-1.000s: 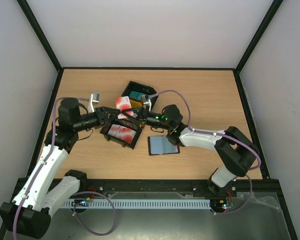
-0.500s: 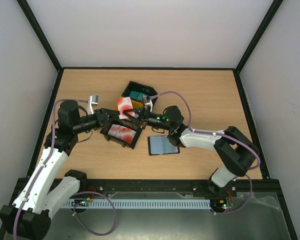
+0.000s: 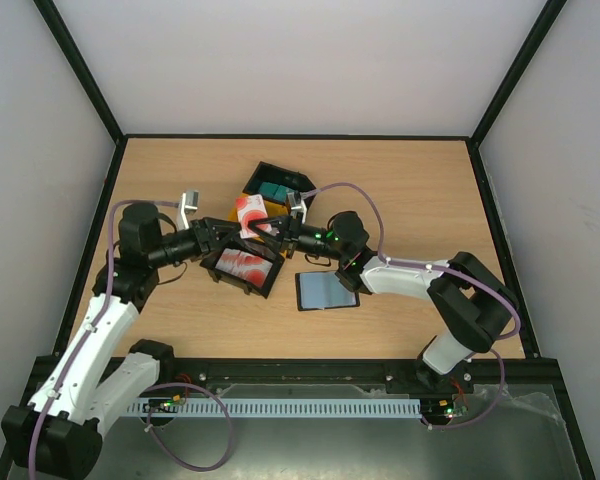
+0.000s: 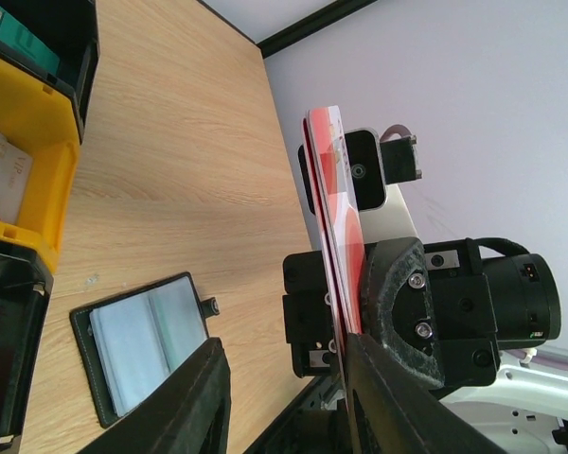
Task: Put the credit cards into the card holder
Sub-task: Pick up the credit card from the storage box.
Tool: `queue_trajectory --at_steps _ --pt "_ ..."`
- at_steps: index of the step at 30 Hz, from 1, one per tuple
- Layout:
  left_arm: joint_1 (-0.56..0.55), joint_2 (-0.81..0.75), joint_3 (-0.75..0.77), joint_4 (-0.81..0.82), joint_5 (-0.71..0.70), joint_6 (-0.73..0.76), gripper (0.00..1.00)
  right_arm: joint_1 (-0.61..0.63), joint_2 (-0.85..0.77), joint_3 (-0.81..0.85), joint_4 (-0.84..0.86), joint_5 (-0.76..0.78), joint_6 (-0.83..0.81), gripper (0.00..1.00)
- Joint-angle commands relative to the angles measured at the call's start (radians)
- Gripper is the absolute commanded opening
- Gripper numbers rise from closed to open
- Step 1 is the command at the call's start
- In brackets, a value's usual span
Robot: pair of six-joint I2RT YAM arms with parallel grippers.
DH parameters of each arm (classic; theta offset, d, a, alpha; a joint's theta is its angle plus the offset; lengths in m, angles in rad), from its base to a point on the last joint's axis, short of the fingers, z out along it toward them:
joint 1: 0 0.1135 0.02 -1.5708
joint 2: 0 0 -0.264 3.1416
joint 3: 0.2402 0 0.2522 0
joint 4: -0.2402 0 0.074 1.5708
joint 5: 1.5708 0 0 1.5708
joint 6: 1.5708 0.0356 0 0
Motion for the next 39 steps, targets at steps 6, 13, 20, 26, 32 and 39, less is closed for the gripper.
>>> queue_trajectory --at_steps 6,13,20,26,32,39 --pt "0.009 -0.042 0.014 0.004 -0.019 -0.019 0.36 -0.001 -0.021 0.014 0.062 -0.021 -0.028 0.02" --pt "0.010 -0.023 0.004 0.019 -0.005 -0.026 0.31 -0.001 -0.029 0.020 0.062 -0.033 -0.027 0.02" --pt "0.010 -0.006 -0.029 0.014 -0.002 -0.024 0.21 -0.002 -0.038 0.018 0.091 -0.046 -0.002 0.02" --pt "0.009 0.038 -0.023 -0.007 0.058 0.010 0.24 0.001 -0.031 0.036 0.060 -0.093 -0.028 0.02" --pt "0.009 0.101 0.017 -0.121 0.047 0.095 0.24 0.025 -0.027 0.046 0.020 -0.141 -0.078 0.02" --pt "0.009 0.121 -0.021 -0.092 0.092 0.079 0.24 0.060 -0.012 0.077 -0.059 -0.198 -0.152 0.02"
